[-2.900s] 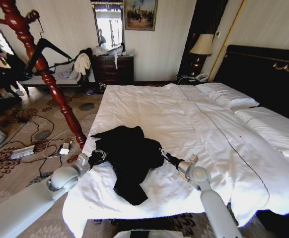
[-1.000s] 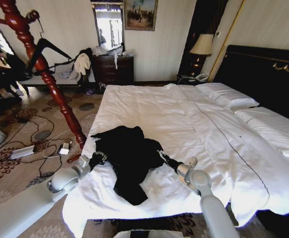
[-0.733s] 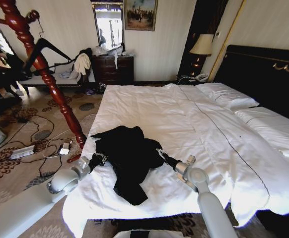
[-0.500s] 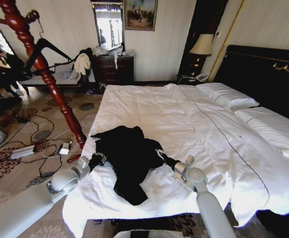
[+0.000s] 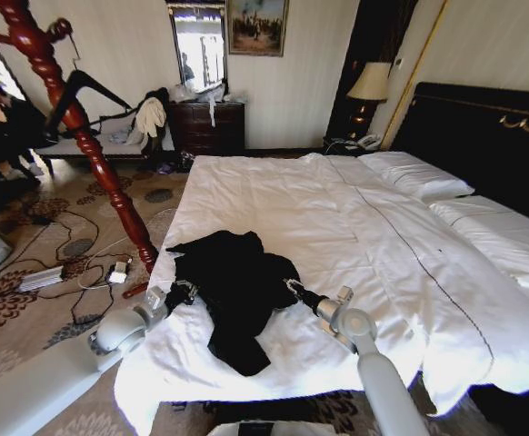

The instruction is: Pick up the clothes from the bed and hang them on the clothes hanger.

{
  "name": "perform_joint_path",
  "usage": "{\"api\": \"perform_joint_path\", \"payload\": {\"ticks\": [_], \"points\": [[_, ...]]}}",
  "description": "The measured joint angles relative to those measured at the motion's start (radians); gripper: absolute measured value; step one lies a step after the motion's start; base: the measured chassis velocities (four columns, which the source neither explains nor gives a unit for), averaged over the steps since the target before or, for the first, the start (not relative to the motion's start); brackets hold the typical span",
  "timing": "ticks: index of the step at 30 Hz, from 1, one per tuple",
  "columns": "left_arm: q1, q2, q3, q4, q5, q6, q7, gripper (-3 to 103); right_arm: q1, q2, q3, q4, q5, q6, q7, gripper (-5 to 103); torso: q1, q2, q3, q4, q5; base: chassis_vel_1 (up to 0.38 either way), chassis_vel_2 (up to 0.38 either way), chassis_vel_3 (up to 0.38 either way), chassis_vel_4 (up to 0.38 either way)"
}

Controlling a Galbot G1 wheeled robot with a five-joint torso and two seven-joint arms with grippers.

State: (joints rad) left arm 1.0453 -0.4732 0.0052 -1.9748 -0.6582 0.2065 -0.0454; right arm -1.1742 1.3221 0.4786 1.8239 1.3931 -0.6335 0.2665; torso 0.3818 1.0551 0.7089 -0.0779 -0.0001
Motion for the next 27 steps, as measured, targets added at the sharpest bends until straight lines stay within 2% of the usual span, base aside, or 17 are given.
{"api": "perform_joint_path", "payload": {"ticks": [1,2,4,5,6,7,9,10,20,25,27], "points": [[0.0,0.0,0.0,0.0,0.0,0.0,0.0,1,0.001,-0.001,-0.001,-0.002,-0.001,0.0,-0.001,37,0.0,0.0,0.0,0.0,0.0,0.0,0.0,0.0,0.0],[-0.001,0.0,0.001,-0.002,0.0,0.0,0.0,1,0.005,-0.001,-0.003,-0.005,-0.003,0.001,-0.004,26,0.0,0.0,0.0,0.0,0.0,0.0,0.0,0.0,0.0],[0.0,0.001,0.001,-0.004,-0.001,0.0,0.0,1,0.006,-0.001,-0.003,-0.006,-0.004,0.002,-0.005,26,0.0,0.0,0.0,0.0,0.0001,0.0,0.0,0.0,0.0],[0.002,0.003,0.001,-0.007,-0.001,0.0,-0.001,1,0.008,0.0,-0.004,-0.007,-0.007,0.003,-0.007,15,0.0,0.0,0.0,0.0,0.0,0.0,0.0,0.0,0.0],[0.005,0.005,0.0,-0.008,-0.001,0.0,-0.001,1,0.008,0.001,-0.006,-0.008,-0.011,0.005,-0.008,15,0.0,0.0,0.0,0.0,0.0001,0.0,0.0,0.0,0.0],[0.007,0.006,-0.001,-0.008,-0.001,0.0,-0.001,1,0.007,0.001,-0.008,-0.008,-0.015,0.008,-0.009,4,0.0,0.0,0.0,0.0,0.0001,0.0,0.0,0.0,0.0],[0.008,0.006,-0.002,-0.008,-0.001,0.0,-0.001,1,0.007,0.002,-0.01,-0.008,-0.018,0.01,-0.01,4,0.0,0.0,0.0,0.0,0.0,0.0,0.0,0.0,0.0],[0.009,0.006,-0.003,-0.008,0.0,0.0,-0.001,1,0.006,0.002,-0.013,-0.008,-0.024,0.013,-0.01,1,0.0,0.0,0.0,0.0,0.0,0.0,0.0,0.0,0.0],[0.031,0.002,-0.035,-0.023,0.0,-0.001,-0.002,1,-0.002,-0.02,-0.031,0.025,-0.083,0.036,-0.011,0,0.0,0.0,0.0,0.0,0.0001,0.0,0.0,0.0,0.0],[0.051,0.008,-0.078,-0.043,-0.01,0.0,-0.009,1,-0.018,-0.078,-0.036,0.09,-0.134,0.063,-0.01,0,0.0,0.0,0.0,-0.0001,0.0001,0.0,0.0,0.0,0.0],[0.05,0.009,-0.094,-0.061,-0.026,0.0,-0.028,1,-0.023,-0.141,-0.04,0.136,-0.176,0.082,-0.003,0,0.0,0.0,0.0,0.0001,0.0003,0.0,0.0,0.0,0.0]]}}
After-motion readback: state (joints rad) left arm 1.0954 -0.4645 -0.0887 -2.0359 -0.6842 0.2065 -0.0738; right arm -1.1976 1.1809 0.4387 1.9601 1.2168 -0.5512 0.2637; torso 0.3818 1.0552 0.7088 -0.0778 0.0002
